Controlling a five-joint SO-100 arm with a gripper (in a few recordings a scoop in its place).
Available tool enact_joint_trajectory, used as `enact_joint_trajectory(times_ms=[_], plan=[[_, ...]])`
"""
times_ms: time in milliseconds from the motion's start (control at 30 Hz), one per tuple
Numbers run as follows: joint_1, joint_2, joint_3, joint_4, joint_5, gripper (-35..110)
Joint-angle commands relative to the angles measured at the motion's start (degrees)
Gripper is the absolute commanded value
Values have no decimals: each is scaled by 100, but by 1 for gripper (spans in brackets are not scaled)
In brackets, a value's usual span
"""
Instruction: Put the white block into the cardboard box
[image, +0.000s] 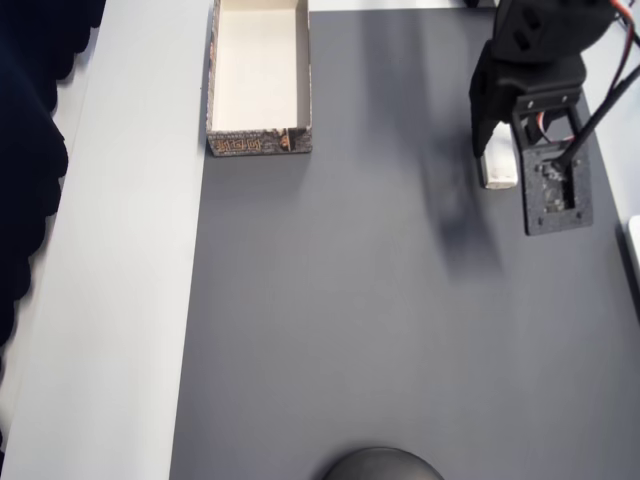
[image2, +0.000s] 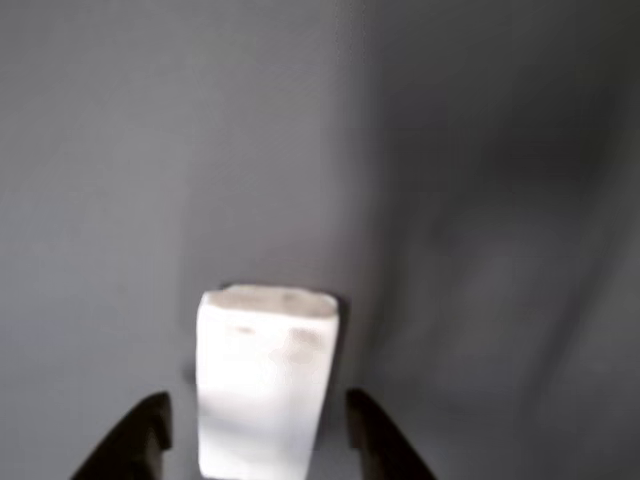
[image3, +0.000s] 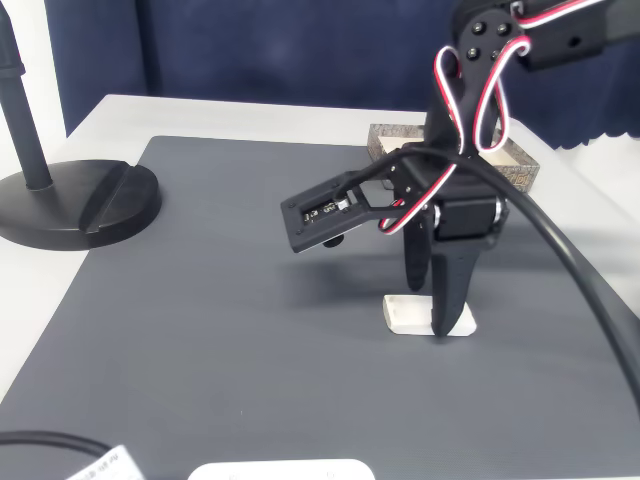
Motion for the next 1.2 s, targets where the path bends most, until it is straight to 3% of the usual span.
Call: enact_joint_trajectory(times_ms=[0,833,1167], plan=[[141,9,-378,-44,35,24],[-35,-431,-598,-158,44,25],[-158,-492,-598,-158,44,18]])
